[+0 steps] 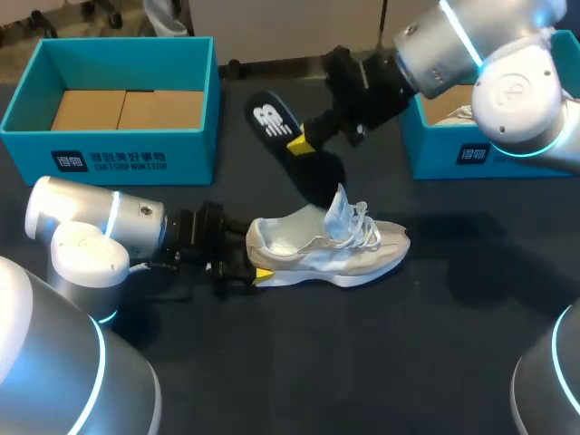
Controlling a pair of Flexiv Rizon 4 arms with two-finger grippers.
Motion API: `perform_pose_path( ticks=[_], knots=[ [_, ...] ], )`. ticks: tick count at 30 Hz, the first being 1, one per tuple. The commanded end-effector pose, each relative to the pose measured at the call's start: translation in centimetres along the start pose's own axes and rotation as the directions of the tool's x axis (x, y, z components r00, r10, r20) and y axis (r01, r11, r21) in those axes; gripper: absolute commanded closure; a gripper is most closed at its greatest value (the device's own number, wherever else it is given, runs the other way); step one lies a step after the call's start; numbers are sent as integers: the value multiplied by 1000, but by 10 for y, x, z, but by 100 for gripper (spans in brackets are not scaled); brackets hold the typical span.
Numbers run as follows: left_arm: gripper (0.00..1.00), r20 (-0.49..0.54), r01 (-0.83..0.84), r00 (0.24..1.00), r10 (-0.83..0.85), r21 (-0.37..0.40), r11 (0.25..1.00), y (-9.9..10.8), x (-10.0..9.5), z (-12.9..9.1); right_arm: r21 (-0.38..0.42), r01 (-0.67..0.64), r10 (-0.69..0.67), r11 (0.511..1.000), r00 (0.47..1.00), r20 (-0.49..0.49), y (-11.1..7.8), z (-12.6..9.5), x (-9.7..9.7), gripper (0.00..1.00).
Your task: Take the shoe out of the shoebox, open the shoe tongue, remove and reinsert the insole, then place the shoe into the shoebox
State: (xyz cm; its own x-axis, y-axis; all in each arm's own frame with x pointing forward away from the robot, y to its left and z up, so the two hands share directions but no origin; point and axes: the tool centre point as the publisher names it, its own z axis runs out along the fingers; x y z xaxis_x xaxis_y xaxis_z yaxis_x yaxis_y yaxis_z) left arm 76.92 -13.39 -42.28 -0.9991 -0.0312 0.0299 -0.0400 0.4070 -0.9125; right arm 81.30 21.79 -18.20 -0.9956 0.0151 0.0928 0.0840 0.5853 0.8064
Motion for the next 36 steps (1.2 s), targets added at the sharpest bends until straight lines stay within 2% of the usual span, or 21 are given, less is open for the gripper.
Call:
perform_pose_path(
  ticks=[1, 6, 26, 27, 32, 36],
  knots=[
    [100, 1, 0, 1000, 0, 0, 1000, 4, 0, 2, -40, 6, 4, 999, 971, 240, 6, -4, 3, 100],
    [100, 1, 0, 1000, 0, 0, 1000, 4, 0, 2, -55, -33, 49, 998, 946, 320, 15, -9, -2, 100],
    [100, 1, 0, 1000, 0, 0, 1000, 4, 0, 2, -55, -33, 49, 998, 946, 320, 15, -9, -2, 100],
    [100, 1, 0, 1000, 0, 0, 1000, 4, 0, 2, -108, -32, 65, 994, 948, 313, 22, -12, -2, 100],
    [100, 1, 0, 1000, 0, 0, 1000, 4, 0, 2, -251, -67, 122, 966, 970, 211, 45, -23, -3, 100],
    [100, 1, 0, 1000, 0, 0, 1000, 4, 0, 2, -364, -105, 161, 926, 979, 127, 54, -28, -6, 100]
  ],
)
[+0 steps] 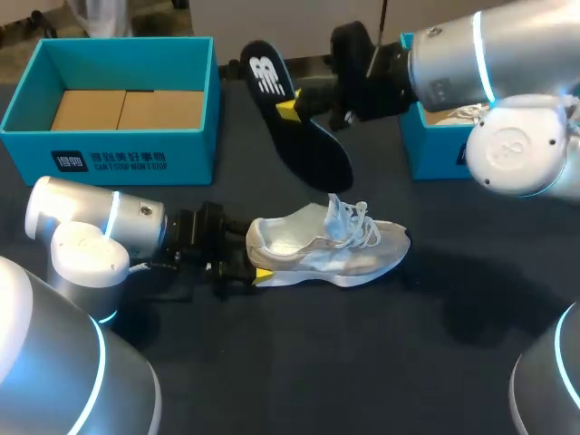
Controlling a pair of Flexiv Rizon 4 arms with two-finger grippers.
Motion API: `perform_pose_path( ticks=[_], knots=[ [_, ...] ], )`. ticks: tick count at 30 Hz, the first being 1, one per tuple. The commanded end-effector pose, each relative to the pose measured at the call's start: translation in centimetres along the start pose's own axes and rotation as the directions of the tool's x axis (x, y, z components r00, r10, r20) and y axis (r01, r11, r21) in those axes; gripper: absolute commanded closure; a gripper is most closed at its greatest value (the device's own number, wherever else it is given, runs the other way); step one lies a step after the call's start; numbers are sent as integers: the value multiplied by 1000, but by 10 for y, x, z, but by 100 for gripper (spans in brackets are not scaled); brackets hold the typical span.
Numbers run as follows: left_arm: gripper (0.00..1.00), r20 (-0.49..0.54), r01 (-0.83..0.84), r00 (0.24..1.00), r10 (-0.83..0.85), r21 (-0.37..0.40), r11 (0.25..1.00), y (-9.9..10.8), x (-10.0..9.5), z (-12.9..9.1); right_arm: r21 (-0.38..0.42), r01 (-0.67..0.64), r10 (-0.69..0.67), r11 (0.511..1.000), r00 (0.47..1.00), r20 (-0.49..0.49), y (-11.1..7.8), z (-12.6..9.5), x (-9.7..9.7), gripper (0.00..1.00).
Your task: Take the shoe out of the shoebox, open the shoe tongue, remove and reinsert the insole, then place the shoe into the shoebox
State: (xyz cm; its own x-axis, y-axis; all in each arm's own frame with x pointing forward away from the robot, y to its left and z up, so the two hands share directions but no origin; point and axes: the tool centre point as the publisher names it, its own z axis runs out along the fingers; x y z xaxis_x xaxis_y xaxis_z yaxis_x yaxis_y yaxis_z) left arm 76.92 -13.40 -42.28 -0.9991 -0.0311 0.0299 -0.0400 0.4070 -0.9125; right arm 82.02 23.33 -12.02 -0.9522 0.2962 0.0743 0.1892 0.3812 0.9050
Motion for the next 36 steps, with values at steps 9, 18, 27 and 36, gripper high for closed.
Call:
perform_pose_path(
  ticks=[9, 18, 27, 36],
  knots=[
    [100, 1, 0, 1000, 0, 0, 1000, 4, 0, 2, -222, -72, 31, 972, 983, -182, 26, -12, -9, 100],
    [100, 1, 0, 1000, 0, 0, 1000, 4, 0, 2, -222, -72, 31, 972, 983, -182, 26, -12, -9, 100],
    [100, 1, 0, 1000, 0, 0, 1000, 4, 0, 2, -267, -124, 55, 956, 966, -251, 34, -14, -10, 100],
    [100, 1, 0, 1000, 0, 0, 1000, 4, 0, 2, -238, -181, 107, 954, 950, -293, 60, -51, 7, 100]
  ],
)
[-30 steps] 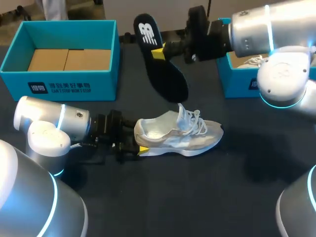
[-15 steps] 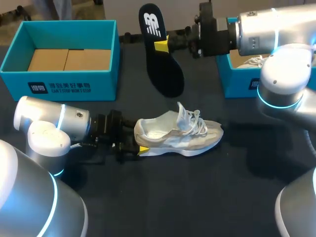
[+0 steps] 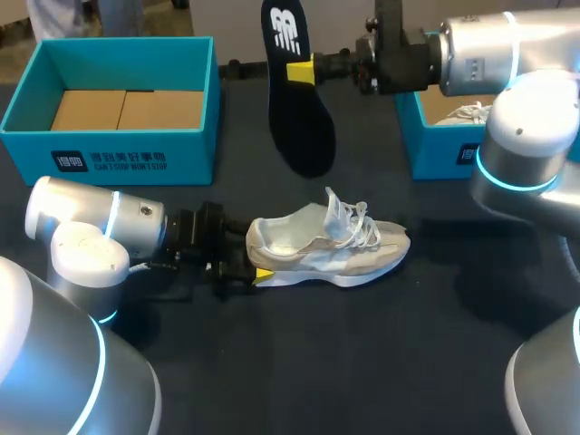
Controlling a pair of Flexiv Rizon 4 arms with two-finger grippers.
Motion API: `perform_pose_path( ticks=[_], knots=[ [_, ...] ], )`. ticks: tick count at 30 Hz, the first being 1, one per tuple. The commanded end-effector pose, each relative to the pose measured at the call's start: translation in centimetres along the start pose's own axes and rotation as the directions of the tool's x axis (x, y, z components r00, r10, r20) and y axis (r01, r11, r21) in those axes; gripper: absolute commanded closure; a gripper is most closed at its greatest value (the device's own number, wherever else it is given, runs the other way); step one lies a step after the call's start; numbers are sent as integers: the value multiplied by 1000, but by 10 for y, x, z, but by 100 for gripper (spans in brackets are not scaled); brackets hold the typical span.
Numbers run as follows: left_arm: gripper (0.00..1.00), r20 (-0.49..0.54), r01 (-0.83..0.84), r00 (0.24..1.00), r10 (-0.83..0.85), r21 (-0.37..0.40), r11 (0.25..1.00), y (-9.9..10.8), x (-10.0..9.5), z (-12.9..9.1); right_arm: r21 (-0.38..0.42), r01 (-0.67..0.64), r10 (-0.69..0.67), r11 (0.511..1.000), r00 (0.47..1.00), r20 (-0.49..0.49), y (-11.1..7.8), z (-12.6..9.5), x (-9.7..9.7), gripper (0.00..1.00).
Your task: Take the shoe out of the shoebox, open the shoe tongue, remove and reinsert the insole, then place the shoe into the shoebox
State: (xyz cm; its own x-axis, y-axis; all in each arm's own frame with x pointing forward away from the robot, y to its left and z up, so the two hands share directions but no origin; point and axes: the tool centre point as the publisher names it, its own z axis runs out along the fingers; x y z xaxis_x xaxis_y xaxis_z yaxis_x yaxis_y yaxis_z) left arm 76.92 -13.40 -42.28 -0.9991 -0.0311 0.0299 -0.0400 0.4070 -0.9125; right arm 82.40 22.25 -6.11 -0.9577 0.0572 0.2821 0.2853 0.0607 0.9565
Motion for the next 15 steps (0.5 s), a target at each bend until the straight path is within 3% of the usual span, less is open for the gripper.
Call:
perform_pose_path(
  ticks=[1, 15],
  knots=[
    [100, 1, 0, 1000, 0, 0, 1000, 4, 0, 2, 40, -14, 14, 999, 1000, -1, 18, -12, 20, 100],
    [100, 1, 0, 1000, 0, 0, 1000, 4, 0, 2, 97, -36, 43, 995, 997, -65, 54, -22, 74, 100]
  ],
)
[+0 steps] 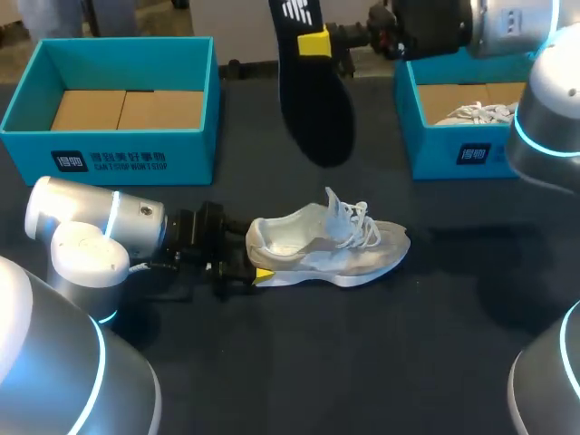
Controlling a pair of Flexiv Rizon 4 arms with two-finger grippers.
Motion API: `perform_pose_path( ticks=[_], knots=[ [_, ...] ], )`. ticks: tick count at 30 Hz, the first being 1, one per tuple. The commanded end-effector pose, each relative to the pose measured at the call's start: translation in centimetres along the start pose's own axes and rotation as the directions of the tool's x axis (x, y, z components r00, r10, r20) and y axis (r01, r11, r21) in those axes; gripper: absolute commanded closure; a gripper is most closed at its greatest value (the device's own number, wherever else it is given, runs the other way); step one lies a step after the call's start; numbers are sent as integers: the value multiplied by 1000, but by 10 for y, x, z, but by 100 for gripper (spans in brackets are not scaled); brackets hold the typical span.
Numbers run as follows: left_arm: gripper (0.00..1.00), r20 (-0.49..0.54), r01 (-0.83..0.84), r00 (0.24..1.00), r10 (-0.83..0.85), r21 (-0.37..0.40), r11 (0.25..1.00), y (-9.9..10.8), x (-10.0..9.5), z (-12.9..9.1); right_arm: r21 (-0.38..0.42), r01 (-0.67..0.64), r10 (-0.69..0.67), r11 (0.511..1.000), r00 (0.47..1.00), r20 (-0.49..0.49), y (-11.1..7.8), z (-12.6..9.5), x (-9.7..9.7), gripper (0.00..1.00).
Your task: Take the shoe out of the shoebox, open the shoe tongue, remove and reinsert the insole, then place the shoe into the shoebox
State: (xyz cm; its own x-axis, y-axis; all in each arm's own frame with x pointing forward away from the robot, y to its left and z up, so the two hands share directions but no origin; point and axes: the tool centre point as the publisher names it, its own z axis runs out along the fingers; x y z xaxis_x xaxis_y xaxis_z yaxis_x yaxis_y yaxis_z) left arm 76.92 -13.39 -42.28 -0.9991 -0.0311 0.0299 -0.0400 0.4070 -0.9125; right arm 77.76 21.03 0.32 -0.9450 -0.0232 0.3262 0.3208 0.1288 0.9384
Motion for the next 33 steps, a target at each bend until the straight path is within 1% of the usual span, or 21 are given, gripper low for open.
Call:
perform_pose_path(
  ticks=[1, 5, 8, 9, 16, 18, 19, 20, 33],
  knots=[
    [100, 1, 0, 1000, 0, 0, 1000, 4, 0, 2, 33, -5, 5, 999, 1000, 23, 6, -3, 17, 100],
    [100, 1, 0, 1000, 0, 0, 1000, 4, 0, 2, 44, -3, 1, 999, 999, 37, 6, -2, 35, 100],
    [100, 1, 0, 1000, 0, 0, 1000, 4, 0, 2, 37, -10, 8, 999, 998, 56, 3, -2, 45, 100],
    [100, 1, 0, 1000, 0, 0, 1000, 4, 0, 2, 32, -16, 14, 999, 998, 65, 0, -3, 50, 100],
    [100, 1, 0, 1000, 0, 0, 1000, 4, 0, 2, 1, -43, 43, 999, 996, 84, -16, -2, 64, 100],
    [100, 1, 0, 1000, 0, 0, 1000, 4, 0, 2, -1, -50, 50, 999, 995, 86, -17, -1, 66, 100],
    [100, 1, 0, 1000, 0, 0, 1000, 4, 0, 2, -1, -52, 52, 999, 993, 105, -18, -2, 67, 100],
    [100, 1, 0, 1000, 0, 0, 1000, 4, 0, 2, -10, -34, 35, 999, 993, 111, -18, -4, 67, 100],
    [100, 1, 0, 1000, 0, 0, 1000, 4, 0, 2, -10, -34, 35, 999, 993, 111, -18, -4, 67, 100]
  ],
)
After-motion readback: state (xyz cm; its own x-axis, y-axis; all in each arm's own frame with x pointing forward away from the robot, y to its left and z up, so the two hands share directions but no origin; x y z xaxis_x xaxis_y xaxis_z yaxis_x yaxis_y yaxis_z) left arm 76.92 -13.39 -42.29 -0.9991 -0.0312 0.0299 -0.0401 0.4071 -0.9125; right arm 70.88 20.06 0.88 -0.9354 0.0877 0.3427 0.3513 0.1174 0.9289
